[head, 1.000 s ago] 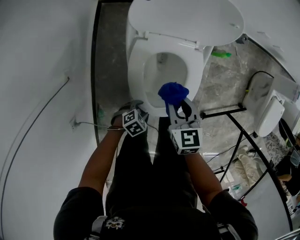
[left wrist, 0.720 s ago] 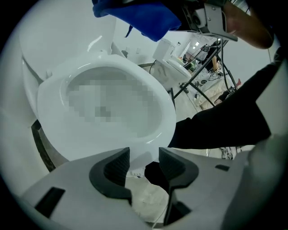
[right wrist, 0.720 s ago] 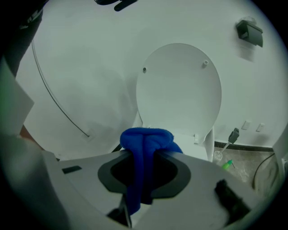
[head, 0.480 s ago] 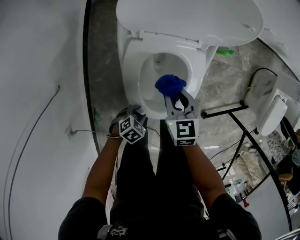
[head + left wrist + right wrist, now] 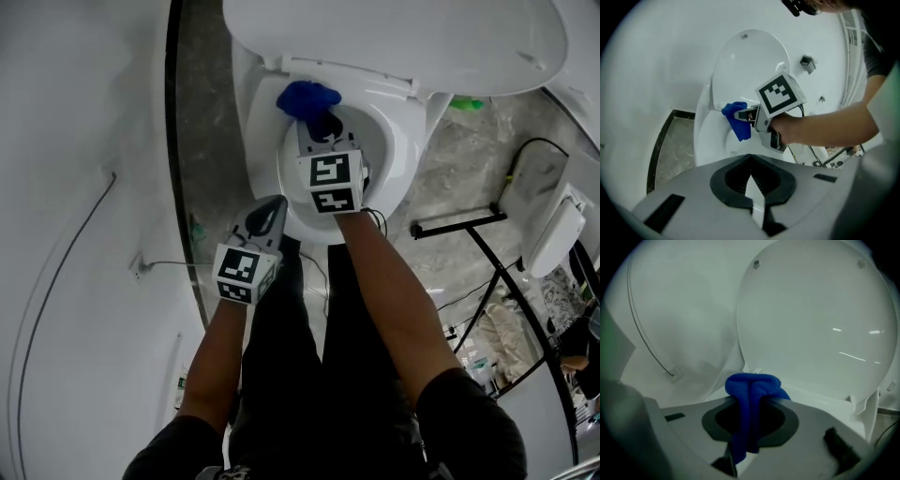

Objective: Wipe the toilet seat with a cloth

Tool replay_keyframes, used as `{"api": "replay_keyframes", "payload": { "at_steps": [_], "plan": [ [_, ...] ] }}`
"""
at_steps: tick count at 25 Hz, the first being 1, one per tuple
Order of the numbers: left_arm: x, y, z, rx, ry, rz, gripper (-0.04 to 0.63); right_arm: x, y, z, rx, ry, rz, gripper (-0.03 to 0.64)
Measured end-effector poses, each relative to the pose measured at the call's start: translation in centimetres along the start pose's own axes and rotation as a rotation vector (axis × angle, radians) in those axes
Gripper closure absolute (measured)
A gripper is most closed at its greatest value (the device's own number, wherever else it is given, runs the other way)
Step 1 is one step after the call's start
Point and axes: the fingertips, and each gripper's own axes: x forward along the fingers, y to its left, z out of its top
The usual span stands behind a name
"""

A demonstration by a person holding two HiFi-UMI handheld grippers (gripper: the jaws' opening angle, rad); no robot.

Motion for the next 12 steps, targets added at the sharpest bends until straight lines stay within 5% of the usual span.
{"api": "replay_keyframes", "payload": {
  "at_steps": [6, 12],
  "plan": [
    [0.9, 1.5, 1.5, -0.098, -0.077, 0.093, 0.586, 2.8, -1.4, -0.4, -0.002, 0.021, -0.006, 0.535],
    [1.2, 2.6, 1.4, -0.100, -0.072, 0.123, 0.586, 1.7, -4.8, -0.8, 0.008, 0.006, -0.065, 0.535]
  ]
}}
